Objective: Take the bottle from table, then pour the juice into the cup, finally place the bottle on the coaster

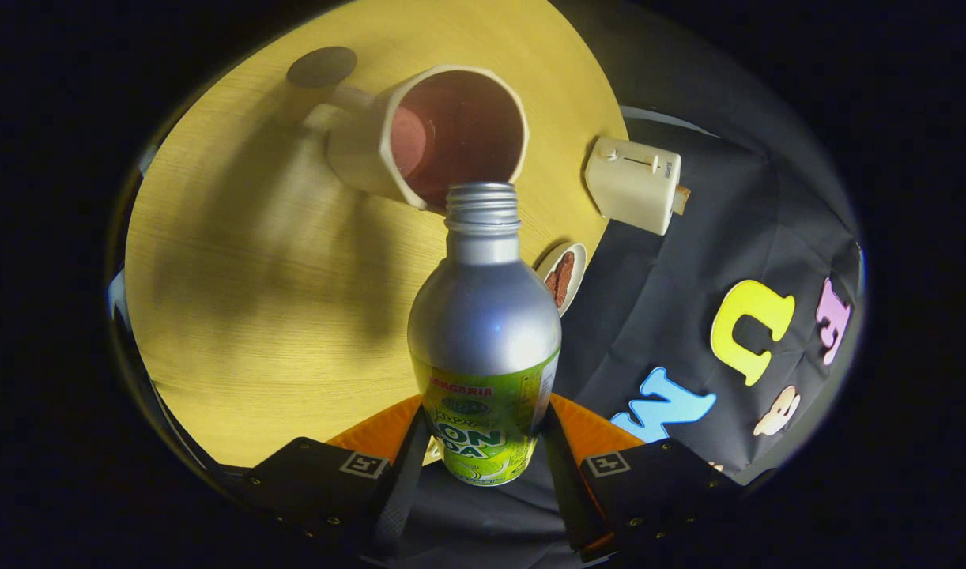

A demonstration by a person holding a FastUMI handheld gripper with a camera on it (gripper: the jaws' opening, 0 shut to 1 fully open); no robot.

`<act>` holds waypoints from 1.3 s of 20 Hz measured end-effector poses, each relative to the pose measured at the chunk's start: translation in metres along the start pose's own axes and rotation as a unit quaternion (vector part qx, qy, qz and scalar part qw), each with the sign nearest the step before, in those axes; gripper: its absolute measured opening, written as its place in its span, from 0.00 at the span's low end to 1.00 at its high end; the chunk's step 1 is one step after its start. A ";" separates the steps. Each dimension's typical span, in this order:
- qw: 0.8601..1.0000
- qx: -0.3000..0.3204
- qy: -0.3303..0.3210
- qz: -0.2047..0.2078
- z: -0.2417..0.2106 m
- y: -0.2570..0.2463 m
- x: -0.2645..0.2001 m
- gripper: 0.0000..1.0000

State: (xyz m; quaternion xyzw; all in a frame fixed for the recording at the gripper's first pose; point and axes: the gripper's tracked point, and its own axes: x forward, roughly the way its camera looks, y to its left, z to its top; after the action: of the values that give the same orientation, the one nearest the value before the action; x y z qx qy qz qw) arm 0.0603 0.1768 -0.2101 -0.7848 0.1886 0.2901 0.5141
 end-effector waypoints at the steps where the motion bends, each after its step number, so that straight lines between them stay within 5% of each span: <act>1: 1.000 0.019 -0.003 0.002 -0.002 0.003 0.000 0.76; 5: 0.993 0.115 -0.018 0.012 -0.008 0.020 -0.003 0.76; 11: 0.955 0.291 -0.027 0.048 -0.015 0.052 -0.001 0.76; 14: 0.920 0.384 -0.039 0.062 -0.016 0.060 0.001 0.76; 18: 0.855 0.507 -0.065 0.082 -0.010 0.072 0.003 0.76; 26: 0.759 0.635 -0.117 0.076 -0.014 0.059 0.012 0.76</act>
State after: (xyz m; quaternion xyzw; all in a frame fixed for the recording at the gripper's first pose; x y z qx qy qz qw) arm 0.0378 0.1407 -0.2549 -0.2212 0.3274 0.2310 0.8891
